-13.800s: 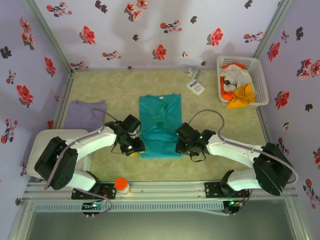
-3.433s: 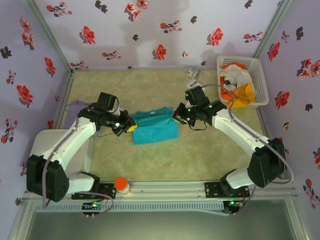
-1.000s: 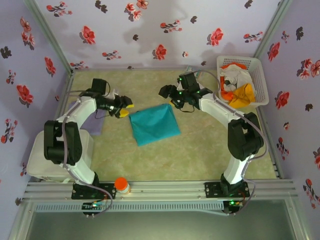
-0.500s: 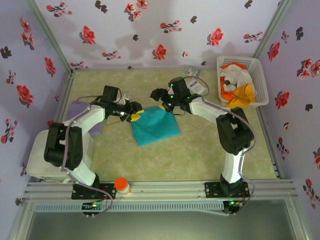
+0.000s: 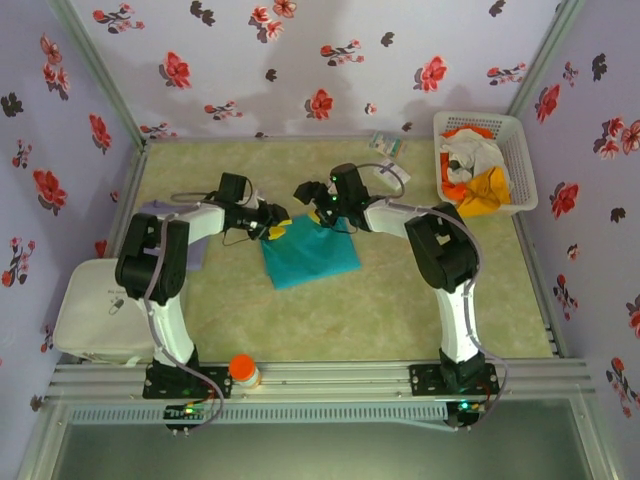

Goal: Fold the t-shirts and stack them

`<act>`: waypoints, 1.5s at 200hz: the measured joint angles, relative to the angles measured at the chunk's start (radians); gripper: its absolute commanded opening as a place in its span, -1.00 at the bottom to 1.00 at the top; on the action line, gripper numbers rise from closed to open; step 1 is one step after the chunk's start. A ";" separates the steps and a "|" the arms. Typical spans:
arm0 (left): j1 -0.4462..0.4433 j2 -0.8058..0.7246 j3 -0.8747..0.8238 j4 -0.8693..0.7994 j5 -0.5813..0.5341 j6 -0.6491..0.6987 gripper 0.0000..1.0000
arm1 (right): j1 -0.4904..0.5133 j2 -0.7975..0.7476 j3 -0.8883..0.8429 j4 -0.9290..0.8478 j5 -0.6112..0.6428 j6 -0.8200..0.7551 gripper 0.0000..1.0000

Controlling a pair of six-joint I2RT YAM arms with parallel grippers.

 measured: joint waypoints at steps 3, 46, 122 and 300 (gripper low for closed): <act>0.003 0.006 0.000 0.005 0.000 0.000 -0.24 | -0.001 0.005 0.000 0.000 0.001 0.000 0.49; 0.050 0.031 -0.004 0.058 0.016 0.000 -0.25 | -0.016 0.020 -0.021 0.038 0.008 0.003 0.49; 0.129 0.001 -0.024 -0.013 0.013 0.040 -0.29 | -0.031 0.016 -0.077 0.167 -0.013 0.034 0.52; -0.090 -0.105 -0.094 -0.082 -0.155 0.038 -0.30 | -0.056 -0.095 -0.115 0.068 0.053 0.006 0.52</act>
